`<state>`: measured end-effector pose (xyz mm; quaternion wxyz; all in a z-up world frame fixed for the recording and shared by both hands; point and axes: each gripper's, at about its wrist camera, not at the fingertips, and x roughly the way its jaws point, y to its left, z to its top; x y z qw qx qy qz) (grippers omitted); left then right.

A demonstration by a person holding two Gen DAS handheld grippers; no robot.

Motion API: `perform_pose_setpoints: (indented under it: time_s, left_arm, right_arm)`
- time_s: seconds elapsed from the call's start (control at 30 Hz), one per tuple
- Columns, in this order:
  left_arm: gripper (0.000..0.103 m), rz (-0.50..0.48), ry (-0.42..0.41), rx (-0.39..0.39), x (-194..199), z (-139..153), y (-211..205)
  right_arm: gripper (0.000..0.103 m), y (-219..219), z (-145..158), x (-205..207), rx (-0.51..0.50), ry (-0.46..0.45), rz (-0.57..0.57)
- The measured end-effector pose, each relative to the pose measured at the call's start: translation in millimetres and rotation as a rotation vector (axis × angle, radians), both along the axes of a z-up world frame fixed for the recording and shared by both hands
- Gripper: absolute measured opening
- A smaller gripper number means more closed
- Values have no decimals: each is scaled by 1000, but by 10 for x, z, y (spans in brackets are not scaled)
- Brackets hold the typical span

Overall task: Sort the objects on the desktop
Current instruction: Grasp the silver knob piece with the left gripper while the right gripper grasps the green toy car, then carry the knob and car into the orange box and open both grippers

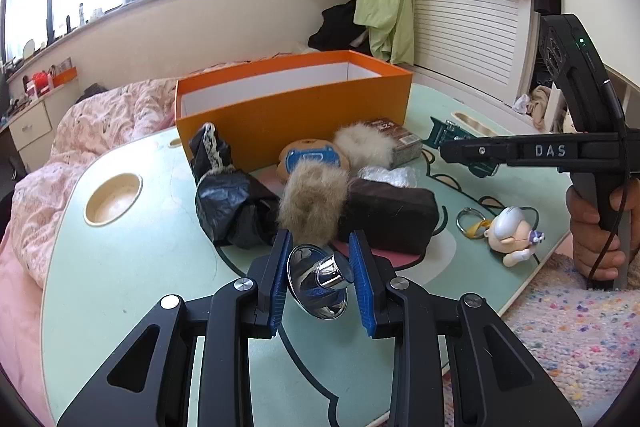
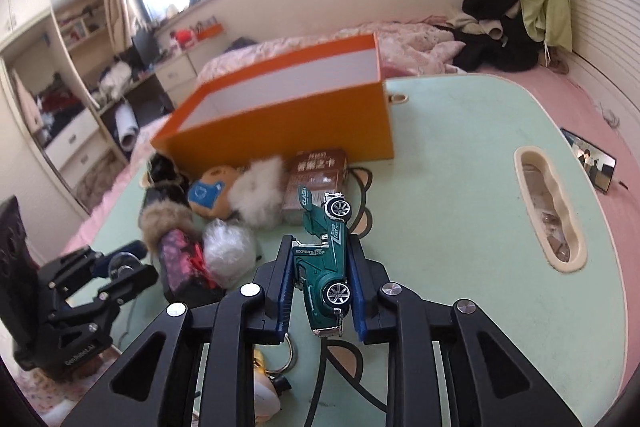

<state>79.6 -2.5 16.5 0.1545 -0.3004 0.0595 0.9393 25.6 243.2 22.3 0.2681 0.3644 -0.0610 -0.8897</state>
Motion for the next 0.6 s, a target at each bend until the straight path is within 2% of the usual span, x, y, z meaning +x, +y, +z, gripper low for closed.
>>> perform_pose_setpoints:
  time_s: [0.13, 0.3, 0.5, 0.6]
  left_arm:
    - [31, -18, 24, -24, -14, 148, 62]
    - [31, -14, 24, 24, -271, 472, 62]
    - [31, 23, -42, 81, -936, 837, -12]
    - [31, 86, -102, 96, -1367, 885, -81]
  right_arm:
    - [22, 74, 115, -77, -65, -16, 19]
    - [22, 18, 304, -241, -92, -18, 36]
    - [23, -189, 665, -616, -98, 18, 39]
    - [23, -352, 768, -912, -95, 2, 35]
